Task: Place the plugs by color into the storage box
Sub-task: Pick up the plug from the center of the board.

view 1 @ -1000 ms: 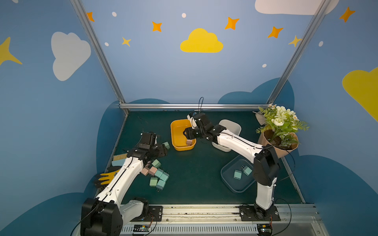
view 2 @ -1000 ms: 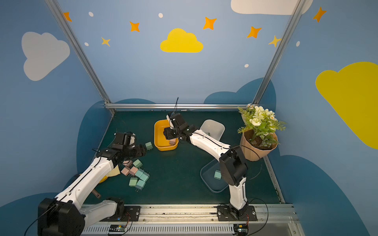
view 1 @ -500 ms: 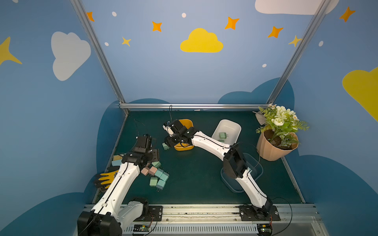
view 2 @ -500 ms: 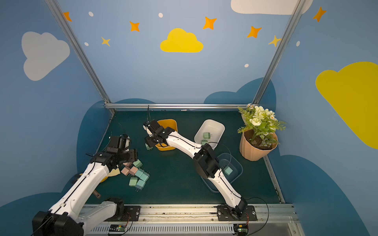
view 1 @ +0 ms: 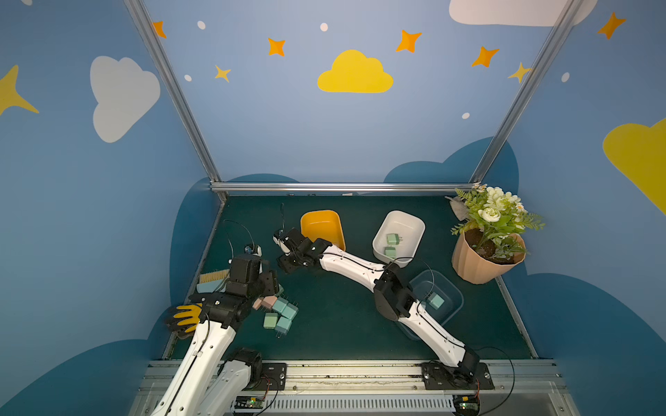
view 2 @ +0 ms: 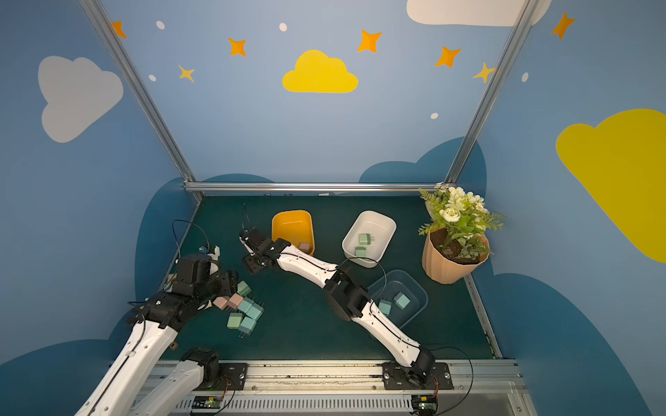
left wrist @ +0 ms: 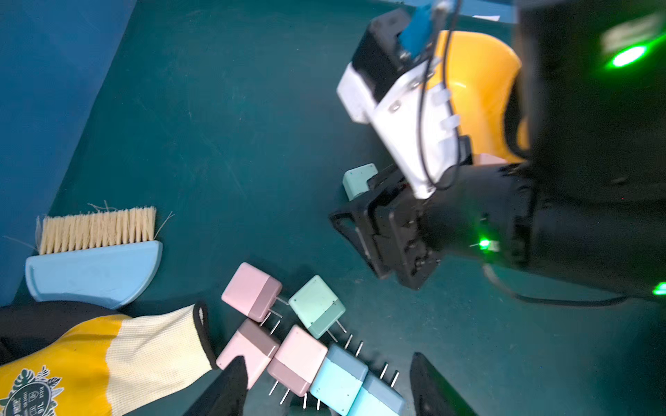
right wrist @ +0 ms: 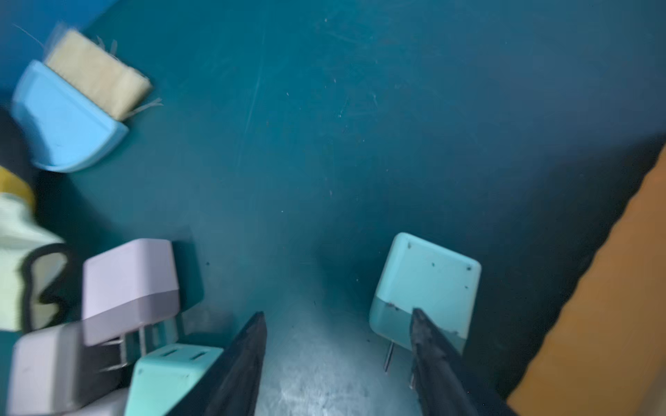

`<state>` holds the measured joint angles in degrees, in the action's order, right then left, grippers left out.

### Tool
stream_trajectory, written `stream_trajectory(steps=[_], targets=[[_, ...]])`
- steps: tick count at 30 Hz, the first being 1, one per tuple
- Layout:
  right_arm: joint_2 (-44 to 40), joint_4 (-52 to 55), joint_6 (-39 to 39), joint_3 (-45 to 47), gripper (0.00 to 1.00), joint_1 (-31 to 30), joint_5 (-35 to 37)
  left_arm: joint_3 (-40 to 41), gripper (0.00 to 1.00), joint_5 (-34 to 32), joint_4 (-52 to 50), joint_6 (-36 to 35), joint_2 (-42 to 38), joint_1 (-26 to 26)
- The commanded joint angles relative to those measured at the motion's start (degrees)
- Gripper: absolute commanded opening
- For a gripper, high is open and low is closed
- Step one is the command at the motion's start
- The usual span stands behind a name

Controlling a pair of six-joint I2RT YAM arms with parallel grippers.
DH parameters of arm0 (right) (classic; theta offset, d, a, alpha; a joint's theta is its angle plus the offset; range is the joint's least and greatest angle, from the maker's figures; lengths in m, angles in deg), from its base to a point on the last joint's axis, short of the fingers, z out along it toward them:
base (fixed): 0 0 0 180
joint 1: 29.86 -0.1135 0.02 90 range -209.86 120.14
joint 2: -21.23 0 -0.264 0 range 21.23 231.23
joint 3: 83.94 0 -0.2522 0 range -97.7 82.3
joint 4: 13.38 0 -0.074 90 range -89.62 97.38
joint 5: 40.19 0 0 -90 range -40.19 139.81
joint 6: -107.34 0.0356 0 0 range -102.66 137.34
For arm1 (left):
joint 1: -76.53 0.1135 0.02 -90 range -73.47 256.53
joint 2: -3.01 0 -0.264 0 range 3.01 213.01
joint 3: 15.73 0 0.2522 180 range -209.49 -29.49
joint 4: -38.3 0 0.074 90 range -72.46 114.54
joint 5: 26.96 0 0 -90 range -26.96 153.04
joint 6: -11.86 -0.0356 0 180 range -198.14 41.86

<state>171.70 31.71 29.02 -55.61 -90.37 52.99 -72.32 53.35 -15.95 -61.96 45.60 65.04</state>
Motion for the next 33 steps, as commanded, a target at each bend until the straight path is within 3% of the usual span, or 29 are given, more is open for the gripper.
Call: stream_trajectory(steps=[1,5,12,19,25,29,33], targets=[[1.63,-0.42,-0.17,-1.57,0.65,-0.55,6.96,-0.92,0.73,4.61,-1.51,2.38,-1.81,-0.46],[2.01,-0.7,-0.18,-1.5,0.65,-0.84,11.44,-3.58,0.73,7.87,-7.31,7.08,-3.47,-0.43],[1.41,-0.92,-0.25,-1.58,0.66,-0.84,12.46,-2.33,0.72,14.47,-10.51,15.28,-9.25,-0.42],[2.31,-0.49,-0.56,-1.51,0.68,-0.05,11.8,-4.54,0.72,9.7,-13.91,15.01,-10.37,-0.44],[6.2,-1.73,2.27,-3.21,0.68,0.51,9.54,-2.47,0.71,10.3,-12.86,15.28,-9.81,-0.51],[8.73,-0.87,5.2,-5.65,0.63,0.4,7.48,-1.94,0.71,8.88,-12.7,15.61,-11.82,-0.47],[8.61,-0.91,6.33,-5.21,0.51,-0.02,7.4,-1.4,0.71,8.23,-12.11,15.36,-12.64,-0.41]])
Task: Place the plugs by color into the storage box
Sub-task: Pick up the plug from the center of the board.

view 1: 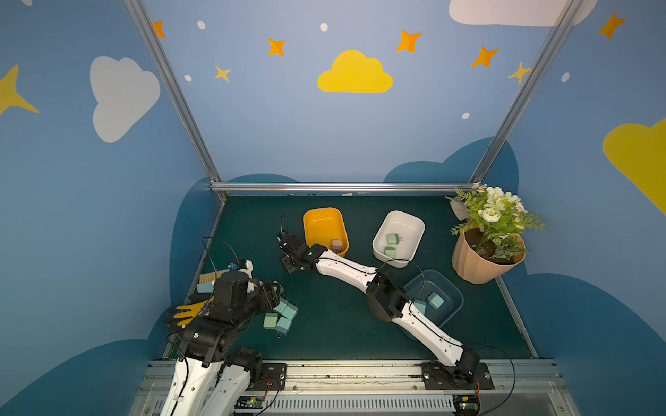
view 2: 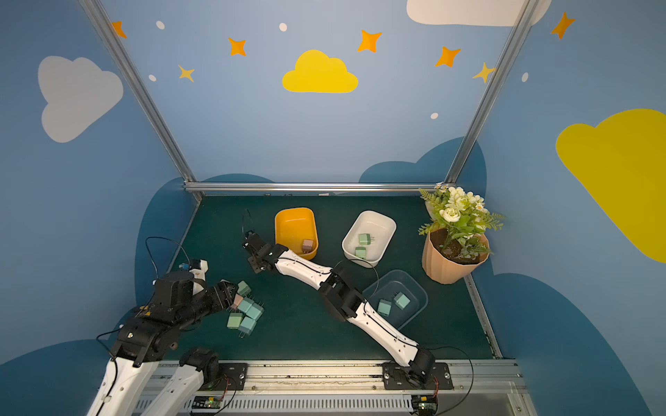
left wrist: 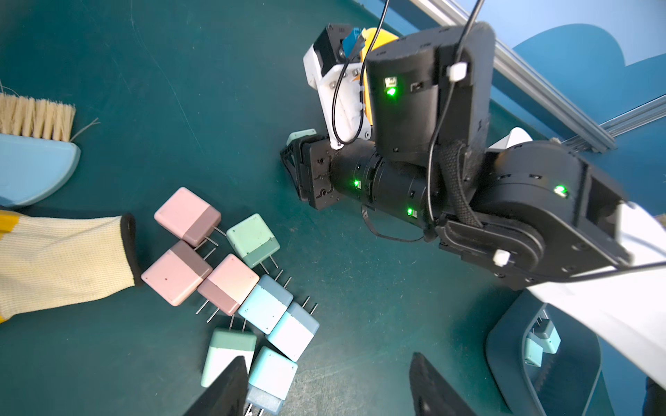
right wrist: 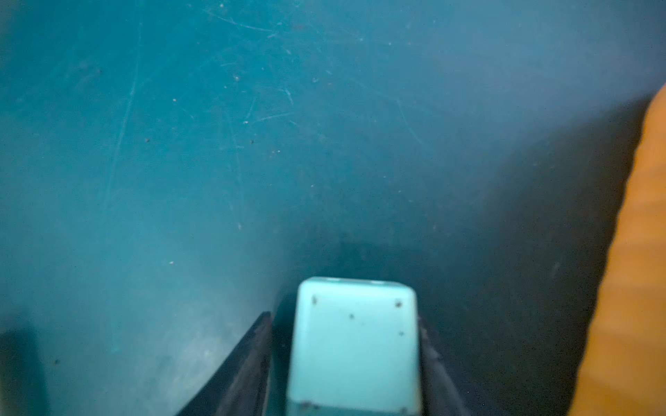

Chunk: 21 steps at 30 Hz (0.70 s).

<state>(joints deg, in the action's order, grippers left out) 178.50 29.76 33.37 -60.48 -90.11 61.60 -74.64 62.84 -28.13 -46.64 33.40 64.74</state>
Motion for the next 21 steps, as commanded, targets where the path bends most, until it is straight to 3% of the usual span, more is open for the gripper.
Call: stream_trajectory(steps=[1,8,12,17,21], targets=[[1.34,0.9,1.92,0.03,0.49,-0.41,-0.87,0.94,0.72,-1.46,0.23,-0.02,-0.51,-0.19],[-5.86,-3.94,1.51,6.21,0.33,-1.01,-1.22,1.64,0.71,0.54,1.72,-0.9,-2.18,-0.15],[-9.92,-5.92,1.57,7.66,0.28,-1.01,-7.13,1.94,0.71,2.85,2.6,-1.49,-4.07,-0.14],[-16.17,-4.29,2.18,9.95,0.26,-1.22,-7.32,2.55,0.69,4.88,4.21,0.86,-3.44,-0.07],[-24.68,-8.37,2.2,20.41,0.26,-1.0,-6.12,3.31,0.67,9.0,7.52,2.56,-1.85,-0.14]])
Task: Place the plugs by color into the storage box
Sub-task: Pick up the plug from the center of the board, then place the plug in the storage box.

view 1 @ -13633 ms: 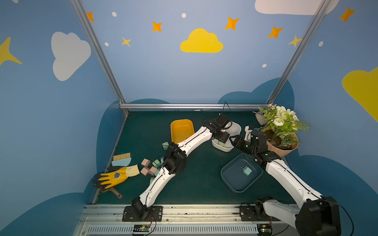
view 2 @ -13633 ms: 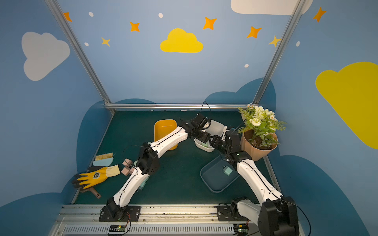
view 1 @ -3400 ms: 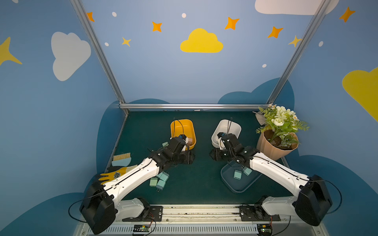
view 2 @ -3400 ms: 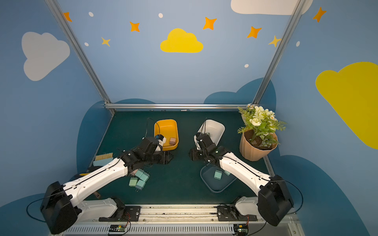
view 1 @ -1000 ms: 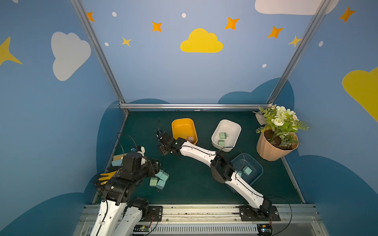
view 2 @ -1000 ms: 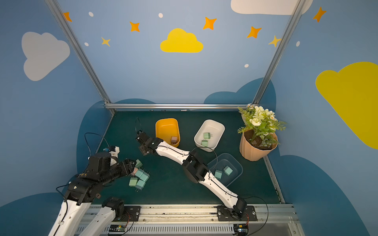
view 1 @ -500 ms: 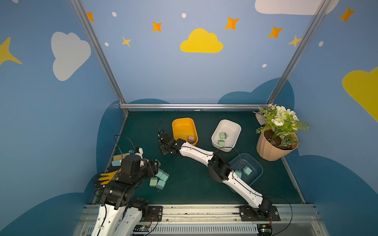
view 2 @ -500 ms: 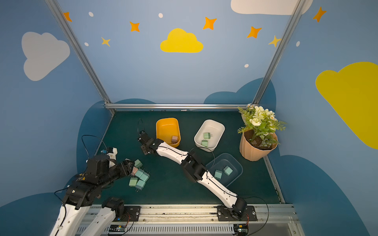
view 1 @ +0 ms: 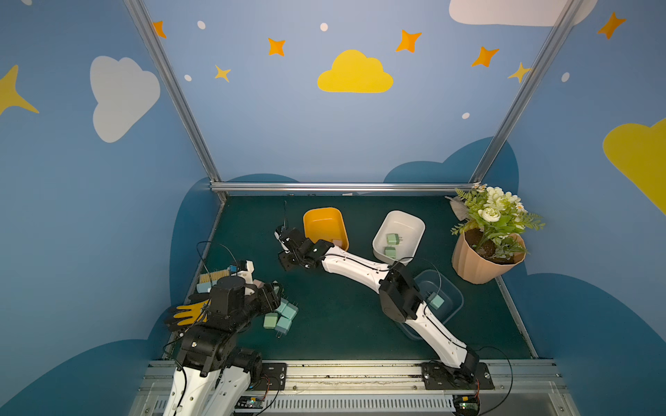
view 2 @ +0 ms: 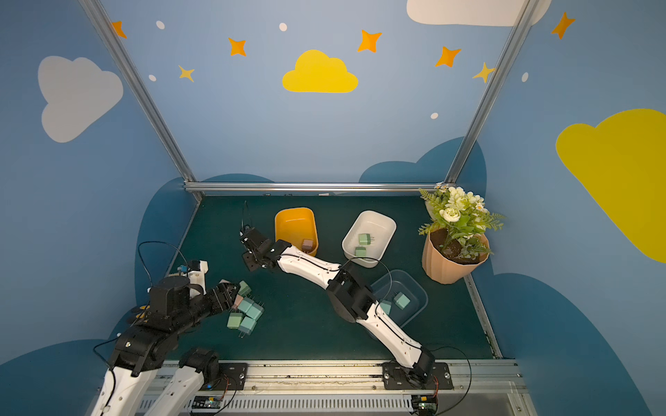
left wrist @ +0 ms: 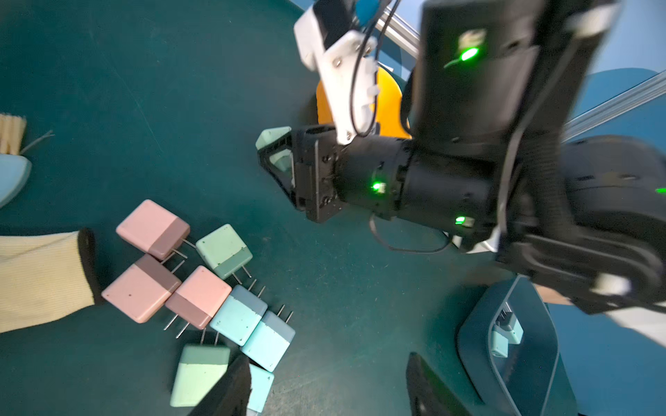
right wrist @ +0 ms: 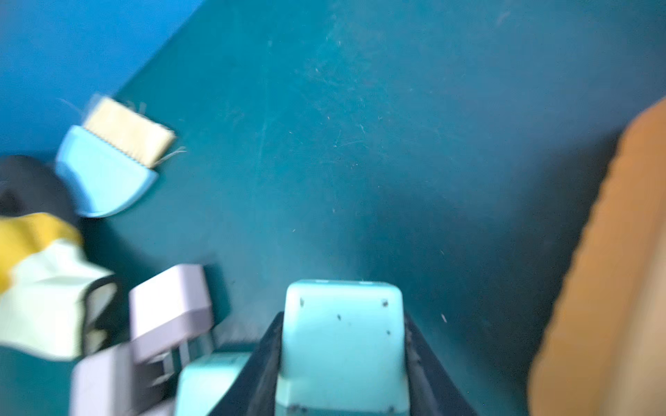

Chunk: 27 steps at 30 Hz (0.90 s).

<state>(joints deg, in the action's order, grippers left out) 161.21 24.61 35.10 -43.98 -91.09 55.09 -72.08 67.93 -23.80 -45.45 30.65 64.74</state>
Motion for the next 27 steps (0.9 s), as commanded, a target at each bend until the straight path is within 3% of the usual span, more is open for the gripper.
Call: stream_trajectory(steps=[1,14,19,27], targets=[[-9.19,-3.95,0.39,6.26,0.26,0.13,0.65,0.88,0.67,4.63,3.85,1.9,1.18,-0.21],[-28.94,-12.43,1.78,33.08,0.27,7.05,2.18,2.65,0.64,12.07,16.45,4.95,6.46,-2.04],[-33.12,-13.51,2.54,38.87,0.26,10.77,1.14,2.52,0.63,11.18,23.38,6.58,11.36,-6.21],[-39.88,-11.15,5.59,45.9,0.26,18.79,-1.65,-5.01,0.63,9.19,31.34,5.19,26.97,-14.7]])
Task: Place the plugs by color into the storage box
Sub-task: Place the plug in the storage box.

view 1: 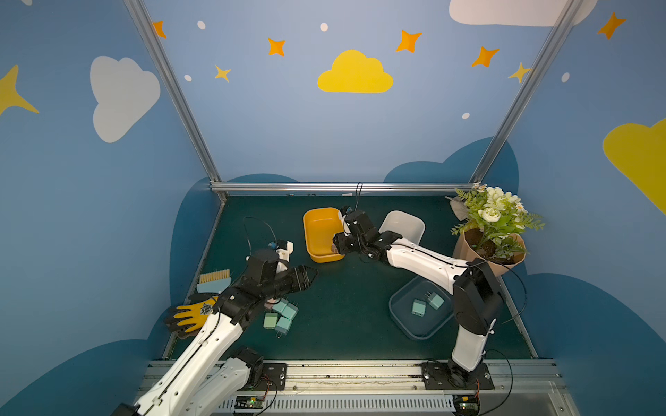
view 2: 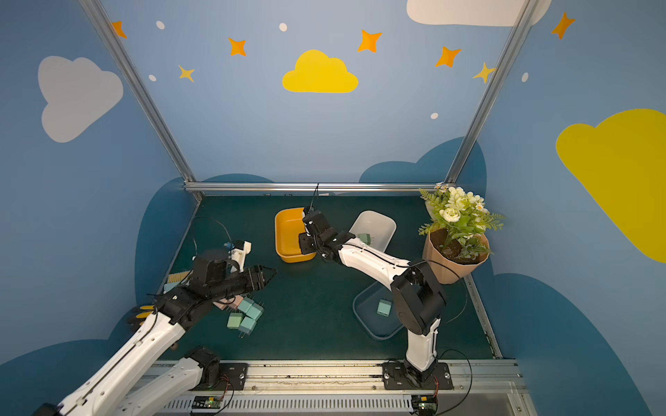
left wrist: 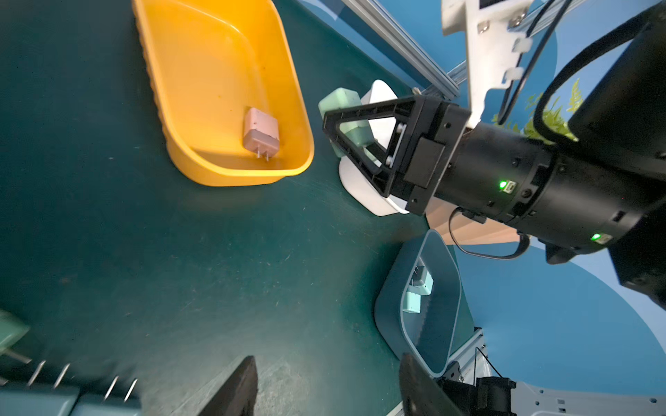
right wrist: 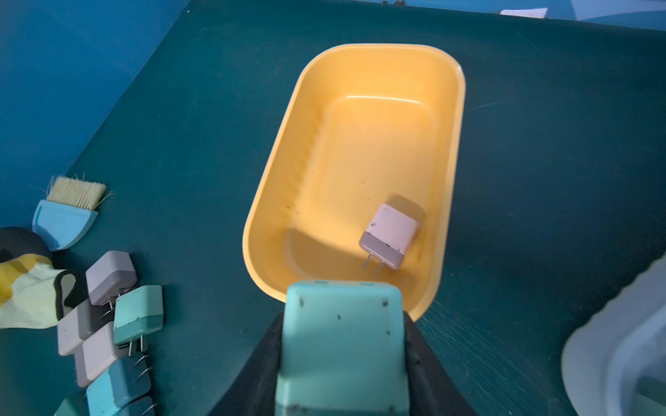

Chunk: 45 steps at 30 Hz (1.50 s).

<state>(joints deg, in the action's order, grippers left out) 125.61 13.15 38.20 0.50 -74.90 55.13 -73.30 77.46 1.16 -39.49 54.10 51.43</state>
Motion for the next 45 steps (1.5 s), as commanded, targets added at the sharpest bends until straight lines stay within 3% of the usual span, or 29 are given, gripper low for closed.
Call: stream_trajectory(steps=[1,7,13,20,29,31,34,37,45], targets=[[-5.15,0.8,2.85,2.26,0.26,3.69,-1.89,-5.02,0.63,-0.06,7.75,-1.17,5.59,-1.82],[-8.59,8.07,2.58,4.55,0.26,11.18,-2.23,-15.15,0.65,6.6,13.38,-6.49,22.14,-2.37],[-7.09,15.58,2.9,3.66,0.25,17.84,2.96,-23.43,0.66,15.0,20.27,-10.64,36.81,-2.56],[0.12,26.74,0.83,-3.62,0.25,23.05,5.3,-36.7,0.66,17.53,14.37,-17.84,49.8,-3.0],[9.27,29.64,-1.88,-9.33,0.3,29.13,5.47,-43.69,0.66,20.55,12.86,-16.44,57.52,-4.05],[11.37,29.68,-2.72,-11.41,0.36,30.04,6.11,-45.02,0.66,20.56,11.93,-16.39,58.22,-4.56],[14.18,31.56,-4.21,-15.1,0.54,30.4,8.34,-47.04,0.66,19.66,9.76,-16.63,59.07,-4.94],[14.98,31.87,-4.75,-16.45,0.65,30.6,8.96,-48.29,0.66,18.31,8.58,-16.84,58.95,-5.0],[14.46,33.07,-3.93,-18.5,0.69,30.62,6.33,-50.59,0.66,15.12,6.49,-16.29,58.77,-4.97]])
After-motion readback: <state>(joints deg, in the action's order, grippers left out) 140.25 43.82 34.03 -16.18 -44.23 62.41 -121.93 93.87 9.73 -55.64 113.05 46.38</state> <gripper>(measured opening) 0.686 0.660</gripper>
